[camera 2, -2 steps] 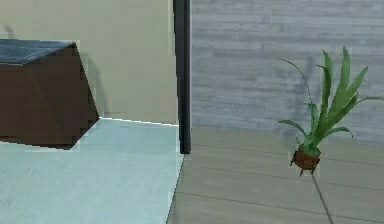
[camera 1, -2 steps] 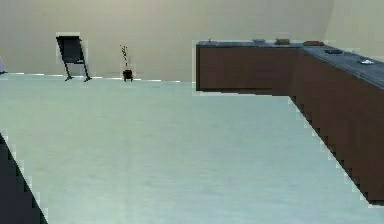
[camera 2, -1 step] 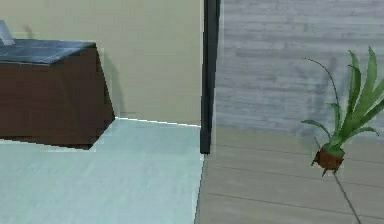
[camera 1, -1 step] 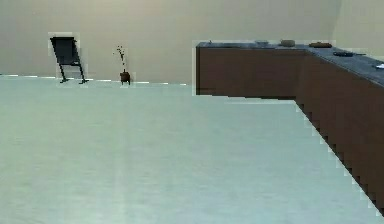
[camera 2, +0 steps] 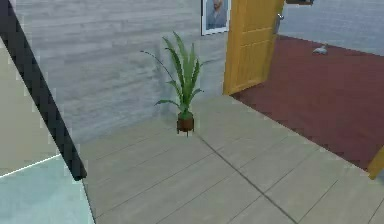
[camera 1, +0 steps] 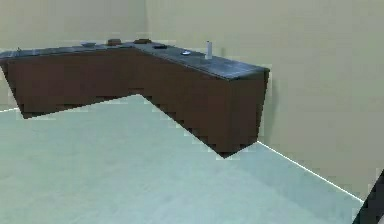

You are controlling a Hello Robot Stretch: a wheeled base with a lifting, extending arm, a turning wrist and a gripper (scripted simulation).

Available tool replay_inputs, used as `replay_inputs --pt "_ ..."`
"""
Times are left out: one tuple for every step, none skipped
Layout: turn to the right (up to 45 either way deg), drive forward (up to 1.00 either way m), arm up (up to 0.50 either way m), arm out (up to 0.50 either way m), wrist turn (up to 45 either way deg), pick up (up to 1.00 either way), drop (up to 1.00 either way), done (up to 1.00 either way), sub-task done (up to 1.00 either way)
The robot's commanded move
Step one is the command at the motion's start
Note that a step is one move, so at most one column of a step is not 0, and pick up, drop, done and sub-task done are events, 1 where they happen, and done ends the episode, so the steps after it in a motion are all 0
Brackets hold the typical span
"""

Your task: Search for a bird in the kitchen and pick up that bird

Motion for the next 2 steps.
replay_inputs --pt "45.0 0.0 0.0 0.0 0.0 0.0 0.0 0.0 0.0" --pt "9.0 0.0 0.0 0.0 0.0 0.0 0.0 0.0 0.0"
